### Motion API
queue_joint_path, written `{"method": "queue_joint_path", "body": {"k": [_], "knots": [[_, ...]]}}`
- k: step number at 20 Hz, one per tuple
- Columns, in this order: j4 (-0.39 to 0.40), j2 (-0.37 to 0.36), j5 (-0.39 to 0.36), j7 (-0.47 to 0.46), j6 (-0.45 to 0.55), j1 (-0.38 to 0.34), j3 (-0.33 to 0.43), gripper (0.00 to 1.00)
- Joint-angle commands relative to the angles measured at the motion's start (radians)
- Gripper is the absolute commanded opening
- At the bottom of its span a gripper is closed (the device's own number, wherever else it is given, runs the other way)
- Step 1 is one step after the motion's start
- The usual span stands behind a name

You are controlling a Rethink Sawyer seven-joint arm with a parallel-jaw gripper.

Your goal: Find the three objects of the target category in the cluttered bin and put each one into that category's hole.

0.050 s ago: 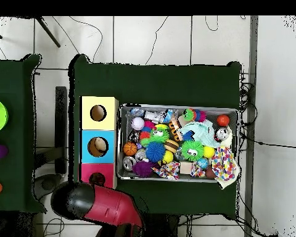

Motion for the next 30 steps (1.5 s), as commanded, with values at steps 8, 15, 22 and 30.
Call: {"method": "queue_joint_path", "body": {"k": [8,15,22,30], "knots": [[-0.165,-0.023,-0.071,0.284,0.165,-0.009,-0.048,0.00],[-0.119,-0.015,-0.073,0.239,0.027,-0.016,-0.033,0.00],[-0.095,-0.022,-0.079,0.237,0.005,-0.012,-0.039,0.00],[-0.088,-0.010,-0.073,0.225,-0.012,-0.027,-0.029,0.00]]}}
